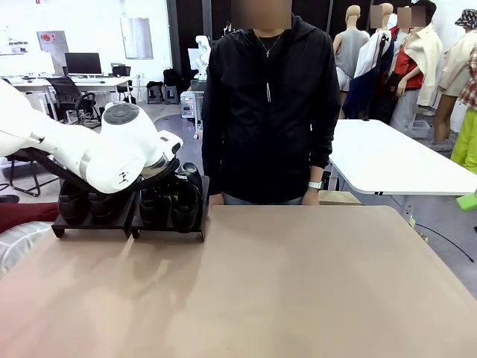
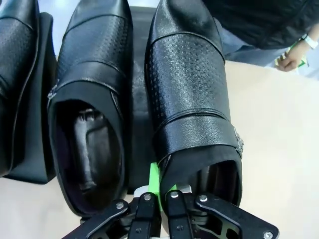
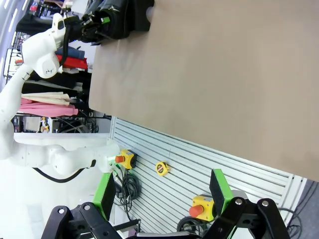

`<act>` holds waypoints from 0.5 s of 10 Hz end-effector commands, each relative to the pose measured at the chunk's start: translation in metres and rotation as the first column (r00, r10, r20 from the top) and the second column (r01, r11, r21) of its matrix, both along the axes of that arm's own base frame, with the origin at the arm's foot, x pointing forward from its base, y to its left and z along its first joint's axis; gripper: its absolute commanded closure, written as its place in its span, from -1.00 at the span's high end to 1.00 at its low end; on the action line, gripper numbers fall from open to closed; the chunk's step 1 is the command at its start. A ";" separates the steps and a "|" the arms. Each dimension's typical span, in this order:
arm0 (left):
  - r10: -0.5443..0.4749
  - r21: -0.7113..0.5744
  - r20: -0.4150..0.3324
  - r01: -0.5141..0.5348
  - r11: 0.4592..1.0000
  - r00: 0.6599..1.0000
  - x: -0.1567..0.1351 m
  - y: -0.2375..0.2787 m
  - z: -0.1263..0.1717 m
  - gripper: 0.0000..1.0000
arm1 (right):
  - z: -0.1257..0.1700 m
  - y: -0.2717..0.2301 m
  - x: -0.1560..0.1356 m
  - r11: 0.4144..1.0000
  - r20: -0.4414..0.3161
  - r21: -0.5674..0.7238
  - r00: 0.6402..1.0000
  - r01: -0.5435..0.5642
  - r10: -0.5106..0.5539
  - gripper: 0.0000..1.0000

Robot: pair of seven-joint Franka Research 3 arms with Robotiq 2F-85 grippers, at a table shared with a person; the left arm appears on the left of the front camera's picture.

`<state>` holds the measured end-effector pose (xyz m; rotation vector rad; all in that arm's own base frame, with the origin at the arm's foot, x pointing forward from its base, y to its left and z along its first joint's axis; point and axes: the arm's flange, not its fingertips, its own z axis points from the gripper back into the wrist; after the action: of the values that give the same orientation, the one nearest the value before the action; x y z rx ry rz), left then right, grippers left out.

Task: Organize the shoes by placing them on the stand.
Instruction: Place the Shoe from the middle of the table onto the Shoes Stand.

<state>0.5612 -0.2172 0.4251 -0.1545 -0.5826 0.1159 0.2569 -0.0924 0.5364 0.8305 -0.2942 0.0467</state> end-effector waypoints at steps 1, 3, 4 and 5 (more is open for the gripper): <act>0.028 -0.009 0.067 -0.028 1.000 0.997 0.011 -0.013 0.003 -1.00 | 0.002 -0.002 0.001 1.000 0.024 0.014 1.000 -0.020 0.020 1.00; 0.048 -0.023 0.105 -0.046 0.999 0.993 0.013 -0.014 0.002 -1.00 | 0.002 -0.002 0.001 1.000 0.024 0.014 1.000 -0.020 0.020 1.00; 0.047 -0.031 0.115 -0.044 0.999 0.992 0.012 -0.013 0.003 -1.00 | 0.002 -0.002 0.001 1.000 0.024 0.014 1.000 -0.020 0.020 1.00; 0.049 -0.038 0.118 -0.045 0.998 0.992 0.011 -0.012 0.004 -1.00 | 0.002 -0.002 0.001 1.000 0.024 0.014 1.000 -0.020 0.020 1.00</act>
<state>0.5703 -0.2238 0.4320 -0.1736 -0.6561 0.1436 0.2569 -0.0924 0.5364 0.8305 -0.2943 0.0468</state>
